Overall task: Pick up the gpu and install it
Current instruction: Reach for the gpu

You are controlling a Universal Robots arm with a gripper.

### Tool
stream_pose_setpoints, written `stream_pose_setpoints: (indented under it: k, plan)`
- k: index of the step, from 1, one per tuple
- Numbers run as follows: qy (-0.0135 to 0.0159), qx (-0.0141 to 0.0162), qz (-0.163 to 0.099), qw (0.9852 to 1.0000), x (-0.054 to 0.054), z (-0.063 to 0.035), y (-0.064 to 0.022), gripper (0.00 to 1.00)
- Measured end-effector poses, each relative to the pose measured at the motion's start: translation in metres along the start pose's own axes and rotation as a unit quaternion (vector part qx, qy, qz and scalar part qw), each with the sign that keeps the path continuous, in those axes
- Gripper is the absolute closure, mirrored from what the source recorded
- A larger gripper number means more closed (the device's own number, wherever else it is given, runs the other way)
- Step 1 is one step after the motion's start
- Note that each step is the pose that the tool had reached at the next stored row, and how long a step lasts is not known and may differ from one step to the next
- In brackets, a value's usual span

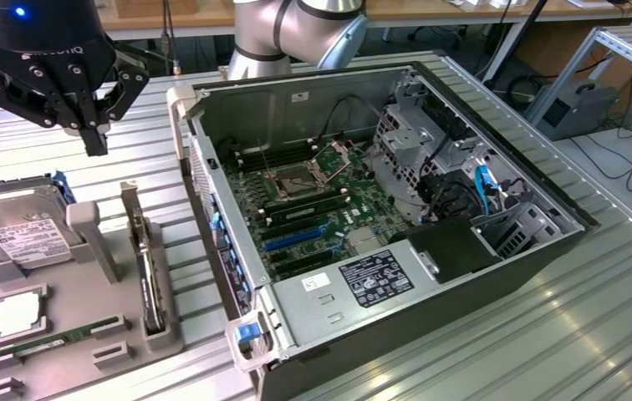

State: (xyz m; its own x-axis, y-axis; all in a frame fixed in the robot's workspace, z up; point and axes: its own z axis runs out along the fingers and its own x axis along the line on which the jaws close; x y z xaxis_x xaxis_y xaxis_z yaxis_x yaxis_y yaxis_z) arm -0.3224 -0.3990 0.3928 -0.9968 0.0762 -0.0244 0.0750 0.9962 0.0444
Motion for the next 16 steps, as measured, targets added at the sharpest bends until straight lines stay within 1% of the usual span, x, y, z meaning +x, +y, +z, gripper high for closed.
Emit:
stream_pose_setpoints:
  k: [3, 6, 8, 12, 16]
  plan:
    - [0.0002, 0.0004, 0.0, 1.0, 0.0, 0.0027, -0.0012, 0.89]
    - [0.0001, 0.0006, 0.0, 1.0, -0.001, 0.0023, -0.0199, 0.89]
    - [0.0001, 0.0009, 0.0, 1.0, -0.003, 0.0018, -0.0342, 0.89]
    - [0.0001, 0.0016, 0.0, 1.0, -0.004, 0.0009, -0.0559, 0.89]
    - [0.0001, 0.0016, 0.0, 1.0, -0.004, 0.0007, -0.0603, 0.89]
